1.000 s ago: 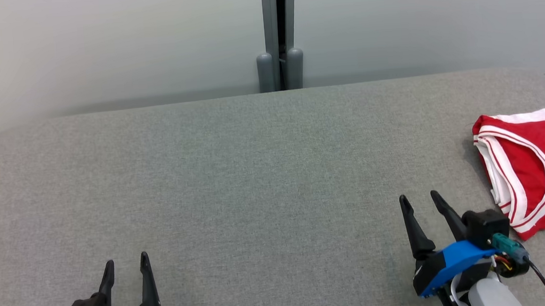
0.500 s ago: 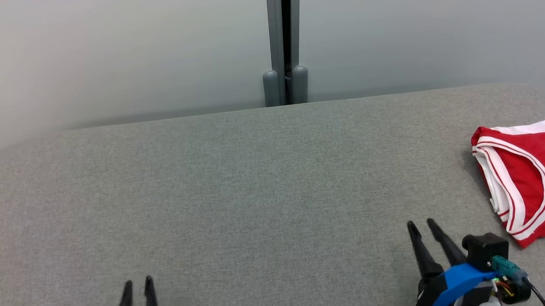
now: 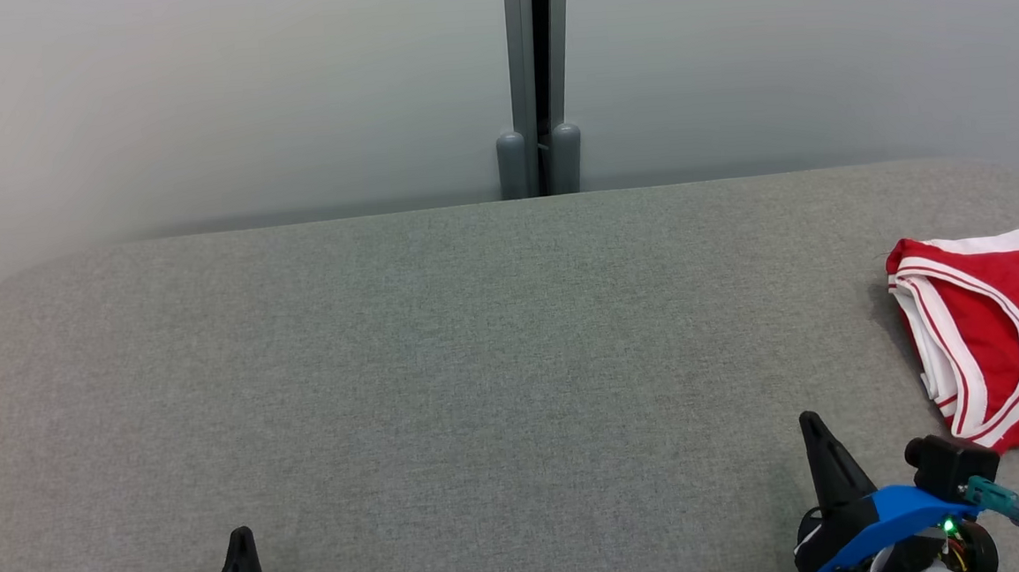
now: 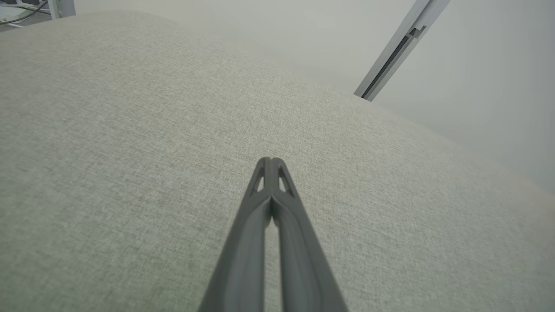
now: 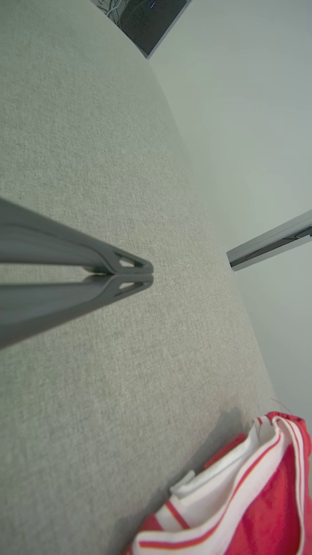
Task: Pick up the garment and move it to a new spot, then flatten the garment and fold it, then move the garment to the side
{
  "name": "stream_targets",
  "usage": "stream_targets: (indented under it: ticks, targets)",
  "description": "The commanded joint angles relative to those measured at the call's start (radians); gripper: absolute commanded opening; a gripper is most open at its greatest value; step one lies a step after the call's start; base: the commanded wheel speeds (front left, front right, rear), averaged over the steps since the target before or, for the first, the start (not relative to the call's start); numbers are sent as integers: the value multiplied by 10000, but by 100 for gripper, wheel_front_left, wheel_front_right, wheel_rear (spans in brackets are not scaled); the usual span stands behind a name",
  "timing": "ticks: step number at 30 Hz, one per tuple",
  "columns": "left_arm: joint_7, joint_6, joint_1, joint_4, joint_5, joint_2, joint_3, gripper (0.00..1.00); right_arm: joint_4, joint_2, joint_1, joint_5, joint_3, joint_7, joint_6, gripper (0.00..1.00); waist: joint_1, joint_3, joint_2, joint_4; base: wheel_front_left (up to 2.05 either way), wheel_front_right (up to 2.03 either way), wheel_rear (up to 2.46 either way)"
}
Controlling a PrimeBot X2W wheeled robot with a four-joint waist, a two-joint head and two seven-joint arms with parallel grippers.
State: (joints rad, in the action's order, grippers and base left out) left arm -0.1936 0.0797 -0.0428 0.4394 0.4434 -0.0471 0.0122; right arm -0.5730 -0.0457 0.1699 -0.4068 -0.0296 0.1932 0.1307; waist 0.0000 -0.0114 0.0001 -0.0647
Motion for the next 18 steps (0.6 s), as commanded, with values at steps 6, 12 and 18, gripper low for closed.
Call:
stream_targets:
  ticks: [6, 12, 18]
  targets:
    - [288, 66, 400, -389, 1239, -28, 102, 0, 533, -25, -9, -1289, 151, -287, 0, 0, 0, 4, -1, 37, 0, 0, 0]
    - [530, 105, 503, -541, 2167, -30, 183, 0, 791, -29, -73, -2242, 259, -529, 0, 0, 0, 9, -1, 71, 0, 0, 0]
    - [763, 146, 609, -674, 3034, -31, 263, 0, 1026, -31, -126, -3140, 366, -763, 0, 0, 0, 13, -1, 106, 0, 0, 0]
